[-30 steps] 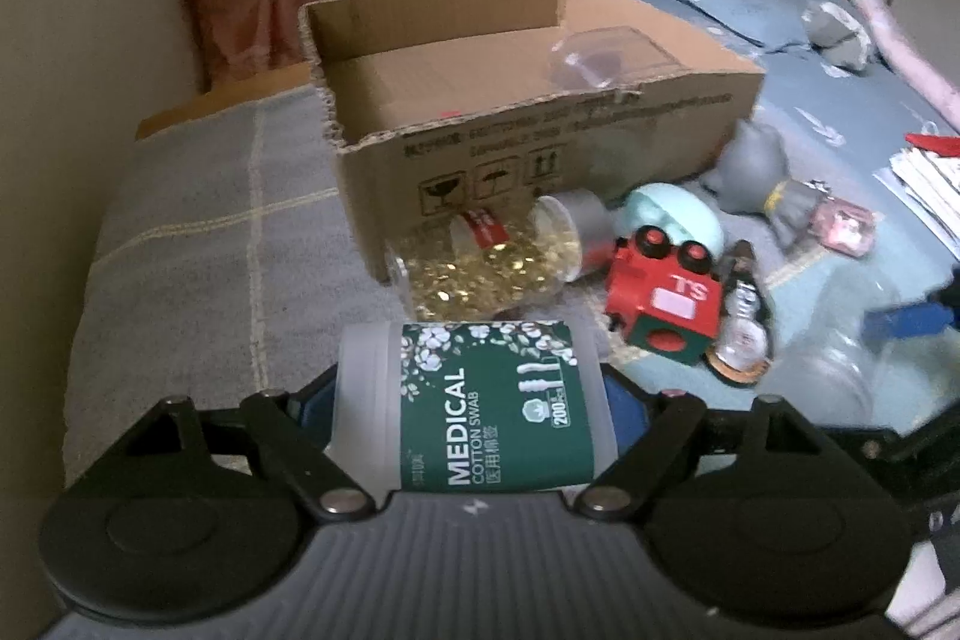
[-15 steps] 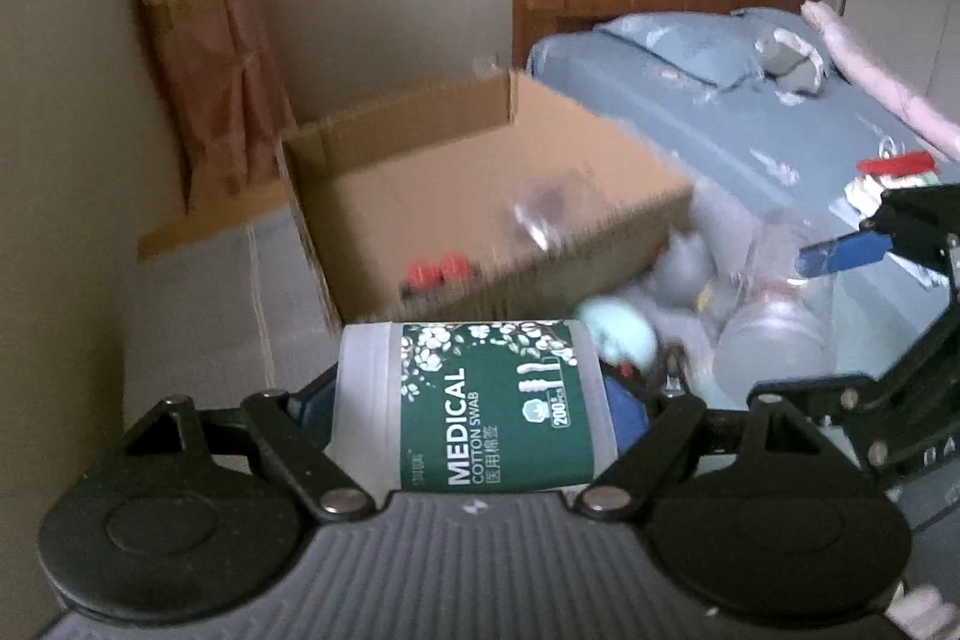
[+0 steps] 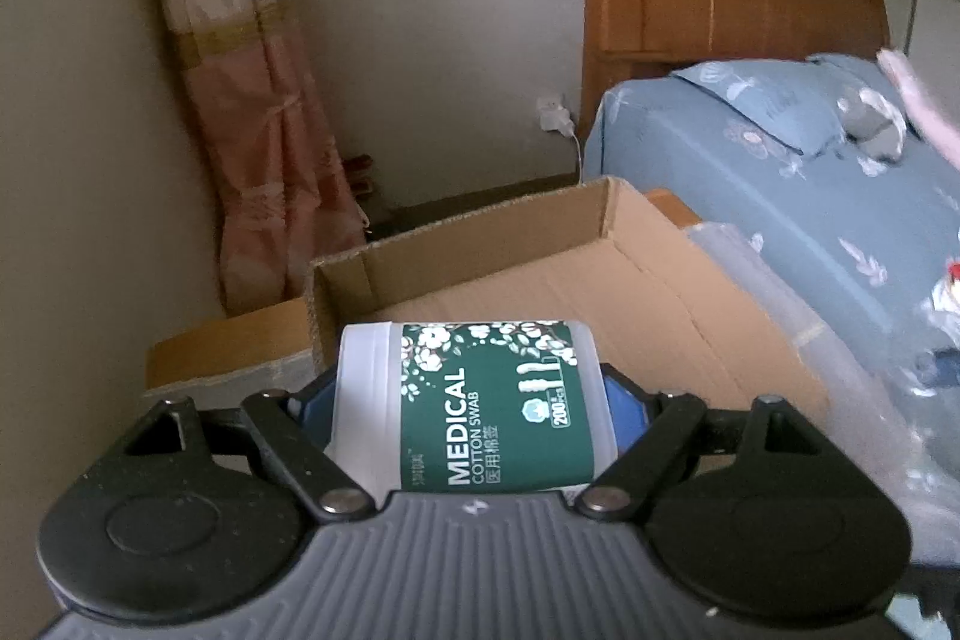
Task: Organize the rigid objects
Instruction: 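Place the MEDICAL tub and clear jar into the box, opening both tools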
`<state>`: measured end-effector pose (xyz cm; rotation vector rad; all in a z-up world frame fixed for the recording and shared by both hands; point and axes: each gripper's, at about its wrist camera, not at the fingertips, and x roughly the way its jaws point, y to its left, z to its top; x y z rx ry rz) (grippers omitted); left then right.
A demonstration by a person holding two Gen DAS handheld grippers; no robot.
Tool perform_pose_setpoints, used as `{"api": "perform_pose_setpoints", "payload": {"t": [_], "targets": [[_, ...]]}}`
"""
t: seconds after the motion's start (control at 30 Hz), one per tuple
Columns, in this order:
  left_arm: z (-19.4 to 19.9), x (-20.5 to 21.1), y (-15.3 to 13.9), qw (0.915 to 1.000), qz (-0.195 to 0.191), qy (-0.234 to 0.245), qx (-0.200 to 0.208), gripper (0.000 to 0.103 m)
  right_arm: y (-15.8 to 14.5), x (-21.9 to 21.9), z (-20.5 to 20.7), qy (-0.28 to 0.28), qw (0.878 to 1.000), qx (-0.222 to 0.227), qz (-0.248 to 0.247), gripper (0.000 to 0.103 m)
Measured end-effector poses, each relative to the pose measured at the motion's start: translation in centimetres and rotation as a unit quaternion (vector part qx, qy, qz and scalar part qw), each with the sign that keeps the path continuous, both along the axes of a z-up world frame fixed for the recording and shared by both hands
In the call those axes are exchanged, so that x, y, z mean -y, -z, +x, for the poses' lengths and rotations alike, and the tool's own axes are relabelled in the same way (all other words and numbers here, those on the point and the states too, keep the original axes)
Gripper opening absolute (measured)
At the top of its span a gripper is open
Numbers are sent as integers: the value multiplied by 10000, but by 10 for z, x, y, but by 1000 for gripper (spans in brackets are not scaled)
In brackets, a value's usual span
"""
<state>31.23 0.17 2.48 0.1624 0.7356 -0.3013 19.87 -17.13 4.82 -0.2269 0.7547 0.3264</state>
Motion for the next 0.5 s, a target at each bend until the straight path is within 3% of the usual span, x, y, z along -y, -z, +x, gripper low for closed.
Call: {"api": "perform_pose_setpoints", "payload": {"t": [0.17, 0.27, 0.5], "targets": [[13, -6, 11, 9996, -65, -256, -100, 93, -1, 5, 12, 61, 10000, 7, 29, 95], [6, -14, 14, 9992, -274, -187, -221, 94, 0, 6, 19, 69, 10000, -12, 46, 95], [-19, -30, 14, 9991, -336, -112, -241, 97, -3, 7, 39, 68, 9999, -44, 92, 95]]}}
